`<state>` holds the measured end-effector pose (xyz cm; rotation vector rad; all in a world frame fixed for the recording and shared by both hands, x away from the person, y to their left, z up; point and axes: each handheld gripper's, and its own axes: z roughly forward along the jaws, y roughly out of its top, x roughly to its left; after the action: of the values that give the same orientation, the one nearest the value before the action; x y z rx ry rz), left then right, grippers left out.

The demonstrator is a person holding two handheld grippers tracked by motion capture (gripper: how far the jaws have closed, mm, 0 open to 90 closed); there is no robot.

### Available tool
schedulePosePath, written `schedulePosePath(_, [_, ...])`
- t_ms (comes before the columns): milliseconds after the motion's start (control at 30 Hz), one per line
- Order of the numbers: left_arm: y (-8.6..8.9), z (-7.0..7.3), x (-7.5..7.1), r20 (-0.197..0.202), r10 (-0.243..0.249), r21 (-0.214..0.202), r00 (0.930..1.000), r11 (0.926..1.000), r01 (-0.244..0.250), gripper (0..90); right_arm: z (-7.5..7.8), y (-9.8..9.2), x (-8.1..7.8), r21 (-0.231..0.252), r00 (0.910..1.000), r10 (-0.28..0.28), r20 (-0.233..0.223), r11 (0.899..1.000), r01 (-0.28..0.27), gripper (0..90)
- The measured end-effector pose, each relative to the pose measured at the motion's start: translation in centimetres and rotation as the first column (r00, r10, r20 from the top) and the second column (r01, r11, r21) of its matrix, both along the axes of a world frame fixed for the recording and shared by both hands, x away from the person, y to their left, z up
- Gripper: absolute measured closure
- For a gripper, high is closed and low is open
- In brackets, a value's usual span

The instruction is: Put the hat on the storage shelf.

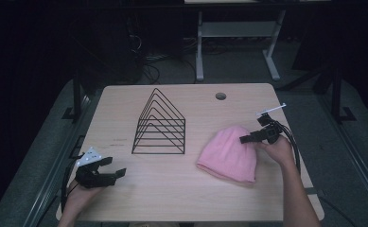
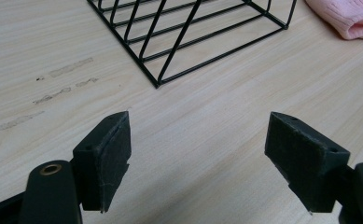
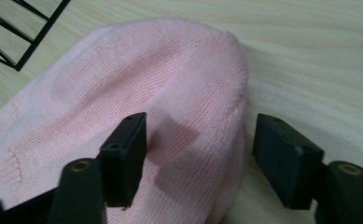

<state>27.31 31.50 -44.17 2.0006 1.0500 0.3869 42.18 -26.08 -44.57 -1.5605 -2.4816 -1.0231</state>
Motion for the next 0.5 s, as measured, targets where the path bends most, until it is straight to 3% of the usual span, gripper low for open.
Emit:
schedulePosePath(300, [0.1, 0.0, 0.0, 0.002, 0.005, -0.001, 1.0000, 1.0000, -0.005, 22.5, -0.8, 0.0, 0.4, 0.024, 0.9993, -0.006, -0.038, 1.000, 0.007, 43.8])
schedulePosePath(500, [0.1, 0.0, 0.0, 0.005, 0.003, 0.004, 1.0000, 1.0000, -0.003, 22.5, -1.3, -0.3, 0.5, 0.067, 0.9987, -0.012, -0.049, 0.998, 0.016, 50.9])
